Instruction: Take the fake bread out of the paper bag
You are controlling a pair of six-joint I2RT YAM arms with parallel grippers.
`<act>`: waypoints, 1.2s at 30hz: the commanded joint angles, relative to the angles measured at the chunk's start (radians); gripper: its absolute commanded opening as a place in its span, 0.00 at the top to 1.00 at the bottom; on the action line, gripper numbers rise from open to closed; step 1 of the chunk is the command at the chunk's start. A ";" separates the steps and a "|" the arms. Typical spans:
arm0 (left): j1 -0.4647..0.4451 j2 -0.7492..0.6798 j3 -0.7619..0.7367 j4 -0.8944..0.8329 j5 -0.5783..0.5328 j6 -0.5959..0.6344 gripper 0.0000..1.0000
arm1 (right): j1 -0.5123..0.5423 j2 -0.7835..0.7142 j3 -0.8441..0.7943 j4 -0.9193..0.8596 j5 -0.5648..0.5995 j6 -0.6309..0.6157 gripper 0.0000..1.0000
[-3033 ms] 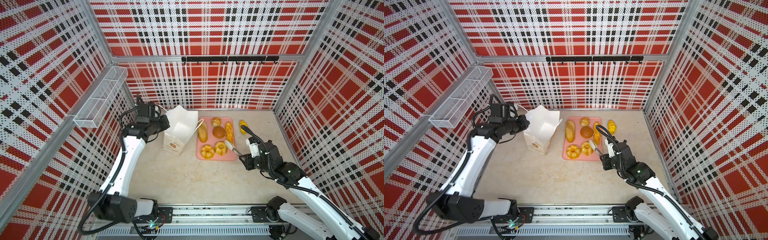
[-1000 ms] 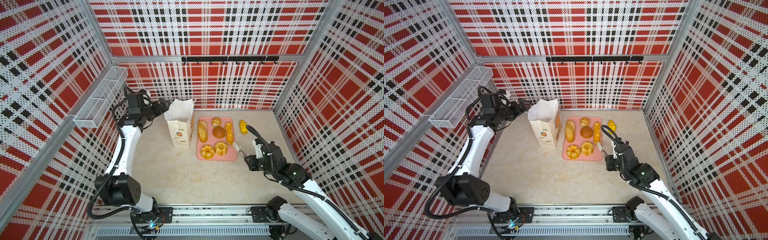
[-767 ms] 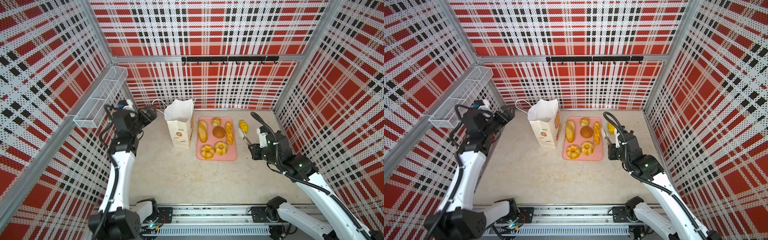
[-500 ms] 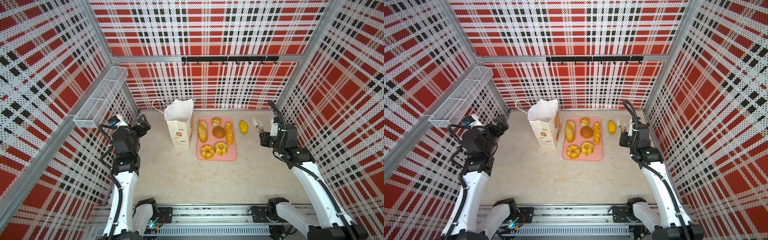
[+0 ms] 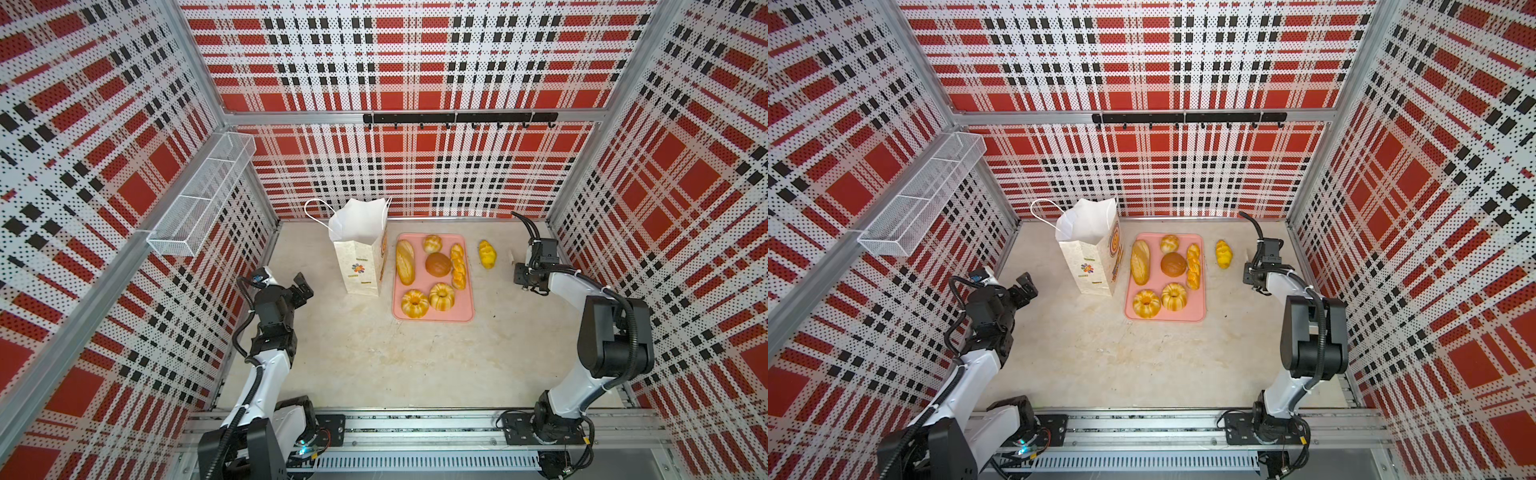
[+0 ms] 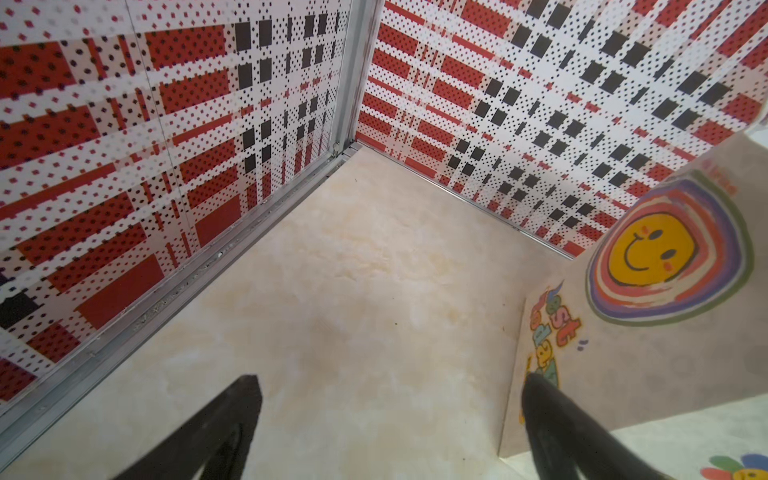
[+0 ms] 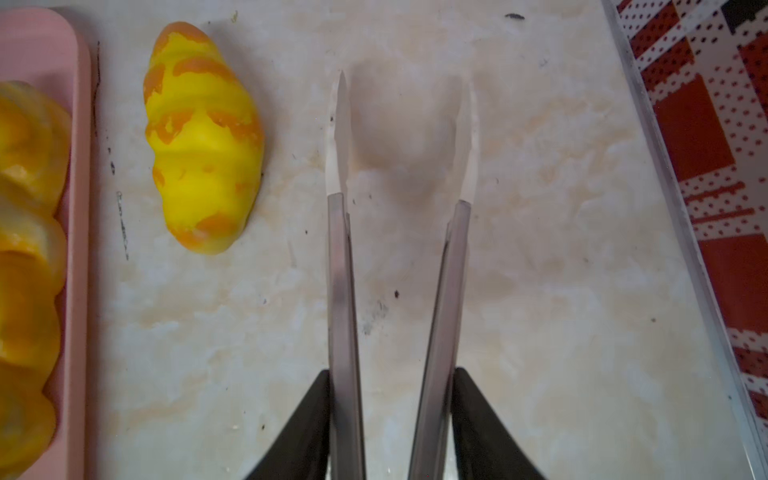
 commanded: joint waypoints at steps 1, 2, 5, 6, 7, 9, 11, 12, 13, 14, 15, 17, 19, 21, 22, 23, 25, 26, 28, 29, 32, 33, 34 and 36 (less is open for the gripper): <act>0.001 0.027 -0.008 0.092 -0.018 0.017 0.00 | -0.014 0.046 0.084 0.035 -0.023 -0.064 0.47; 0.002 0.035 -0.008 0.099 -0.017 0.016 0.00 | -0.017 0.053 0.092 0.026 -0.031 -0.064 0.42; 0.000 0.050 -0.009 0.119 -0.007 0.021 0.00 | -0.044 0.073 0.123 0.015 -0.098 -0.038 0.00; 0.000 0.056 -0.009 0.128 -0.002 0.028 0.00 | -0.055 0.089 0.152 -0.009 -0.120 -0.022 0.00; -0.002 0.057 -0.010 0.131 0.001 0.033 0.00 | -0.063 0.102 0.181 -0.039 -0.133 -0.011 0.00; -0.007 0.060 -0.011 0.142 0.015 0.045 0.00 | -0.069 0.114 0.242 -0.106 -0.158 0.014 0.00; -0.012 0.075 -0.010 0.166 0.026 0.093 0.00 | -0.069 0.080 0.253 -0.122 -0.179 0.031 0.00; -0.015 0.084 -0.006 0.168 0.036 0.113 0.00 | -0.069 0.050 0.240 -0.112 -0.187 0.040 0.00; -0.019 0.094 -0.004 0.180 0.046 0.133 0.00 | -0.069 0.010 0.210 -0.090 -0.198 0.050 0.00; -0.023 0.113 -0.005 0.194 0.062 0.140 0.00 | -0.069 -0.031 0.175 -0.067 -0.212 0.055 0.00; -0.023 0.128 -0.011 0.211 0.083 0.140 0.00 | -0.069 -0.074 0.135 -0.040 -0.216 0.060 0.00; -0.039 0.158 -0.032 0.243 0.113 0.135 0.00 | -0.067 -0.180 0.017 0.061 -0.211 0.060 0.00; -0.062 0.171 -0.045 0.268 0.116 0.154 0.01 | -0.062 -0.287 -0.127 0.204 -0.207 0.036 0.00; -0.075 0.175 -0.050 0.267 0.123 0.189 0.00 | -0.058 -0.385 -0.300 0.389 -0.223 0.014 0.00; -0.079 0.172 -0.055 0.266 0.108 0.186 0.00 | -0.057 -0.422 -0.369 0.468 -0.247 0.008 0.00; -0.079 0.165 -0.060 0.265 0.107 0.181 0.00 | -0.056 -0.447 -0.412 0.505 -0.264 0.010 0.00; -0.085 0.138 -0.069 0.257 0.129 0.180 0.00 | -0.055 -0.494 -0.463 0.510 -0.270 0.035 0.00; -0.091 0.118 -0.073 0.249 0.145 0.179 0.00 | -0.055 -0.515 -0.484 0.504 -0.264 0.048 0.00; -0.115 0.063 -0.071 0.158 0.162 0.183 0.00 | -0.055 -0.565 -0.522 0.498 -0.266 0.055 0.00; -0.137 0.036 -0.068 0.102 0.157 0.202 0.00 | -0.055 -0.588 -0.534 0.484 -0.271 0.050 0.00; -0.229 -0.022 -0.063 -0.009 0.111 0.255 0.00 | -0.054 -0.650 -0.558 0.462 -0.259 0.056 0.00; -0.260 -0.032 -0.066 -0.018 0.091 0.270 0.00 | -0.055 -0.664 -0.563 0.462 -0.263 0.061 0.00; -0.296 -0.035 -0.065 -0.020 0.068 0.292 0.00 | -0.055 -0.675 -0.566 0.461 -0.268 0.067 0.00; -0.343 -0.028 -0.059 -0.032 0.019 0.319 0.00 | -0.054 -0.684 -0.564 0.460 -0.272 0.077 0.00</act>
